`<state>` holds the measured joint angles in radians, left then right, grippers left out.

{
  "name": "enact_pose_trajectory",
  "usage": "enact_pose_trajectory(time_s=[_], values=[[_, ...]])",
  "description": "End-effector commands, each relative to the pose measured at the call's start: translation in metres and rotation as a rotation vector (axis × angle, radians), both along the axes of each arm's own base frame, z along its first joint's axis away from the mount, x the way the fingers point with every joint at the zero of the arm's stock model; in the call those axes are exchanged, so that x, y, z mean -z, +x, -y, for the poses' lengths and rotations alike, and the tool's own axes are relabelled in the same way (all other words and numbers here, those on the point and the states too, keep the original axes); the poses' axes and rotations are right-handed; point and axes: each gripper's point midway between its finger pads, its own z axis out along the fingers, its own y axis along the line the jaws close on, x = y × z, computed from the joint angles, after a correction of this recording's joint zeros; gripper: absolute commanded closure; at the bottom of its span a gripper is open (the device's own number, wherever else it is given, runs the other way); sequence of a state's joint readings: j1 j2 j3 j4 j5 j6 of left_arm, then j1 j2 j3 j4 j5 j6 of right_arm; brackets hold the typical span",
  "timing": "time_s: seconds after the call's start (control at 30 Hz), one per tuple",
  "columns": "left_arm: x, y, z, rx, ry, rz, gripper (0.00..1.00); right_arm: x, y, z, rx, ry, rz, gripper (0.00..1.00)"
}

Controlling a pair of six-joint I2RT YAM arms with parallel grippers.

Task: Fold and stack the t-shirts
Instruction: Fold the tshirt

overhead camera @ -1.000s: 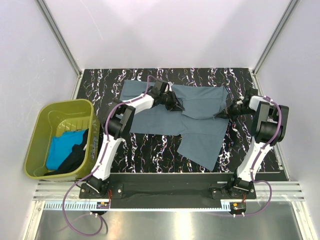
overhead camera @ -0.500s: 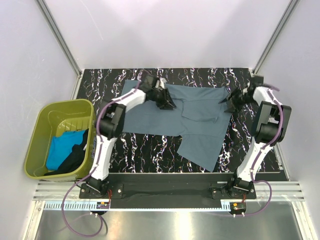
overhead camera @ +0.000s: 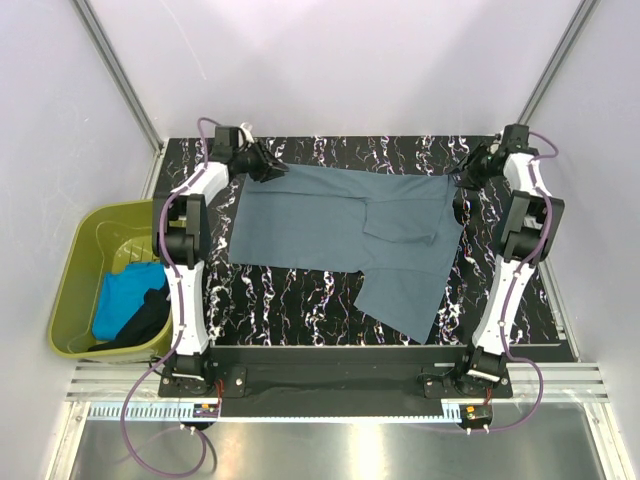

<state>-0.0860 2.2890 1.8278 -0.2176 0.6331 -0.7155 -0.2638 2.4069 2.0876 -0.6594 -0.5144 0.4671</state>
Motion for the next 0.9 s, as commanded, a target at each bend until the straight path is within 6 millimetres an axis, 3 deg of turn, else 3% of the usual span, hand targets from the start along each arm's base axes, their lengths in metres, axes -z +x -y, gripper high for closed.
enact_pose_trajectory(time_s=[0.0, 0.07, 0.23, 0.5, 0.53, 0.63, 0.73, 0.77, 0.87], values=[[-0.009, 0.032, -0.012, -0.066, -0.077, 0.061, 0.69, -0.016, 0.024, 0.0, -0.008, -0.013, 0.08, 0.45], [-0.005, 0.039, -0.021, -0.097, -0.094, 0.057, 0.69, -0.019, 0.032, -0.002, -0.014, -0.004, 0.098, 0.44], [0.008, 0.054, -0.037, -0.164, -0.163, 0.026, 0.71, -0.002, 0.043, -0.006, -0.005, 0.009, 0.084, 0.46], [0.027, 0.054, -0.043, -0.194, -0.165, -0.02, 0.72, 0.026, 0.054, -0.011, 0.012, 0.04, 0.053, 0.56], [0.028, 0.056, -0.055, -0.215, -0.166, -0.024, 0.72, 0.026, 0.055, -0.011, 0.013, 0.035, 0.056, 0.57], [0.036, 0.056, -0.058, -0.228, -0.172, -0.046, 0.73, 0.032, 0.058, -0.009, 0.029, 0.018, 0.049, 0.61], [0.043, 0.055, -0.062, -0.24, -0.168, -0.065, 0.74, 0.036, 0.059, -0.002, 0.059, -0.015, 0.039, 0.72], [0.047, 0.056, -0.065, -0.252, -0.158, -0.07, 0.74, 0.037, 0.058, 0.002, 0.075, -0.035, 0.032, 0.84], [0.06, 0.053, -0.071, -0.283, -0.146, -0.115, 0.76, 0.041, 0.056, 0.021, 0.176, -0.119, -0.002, 0.99]])
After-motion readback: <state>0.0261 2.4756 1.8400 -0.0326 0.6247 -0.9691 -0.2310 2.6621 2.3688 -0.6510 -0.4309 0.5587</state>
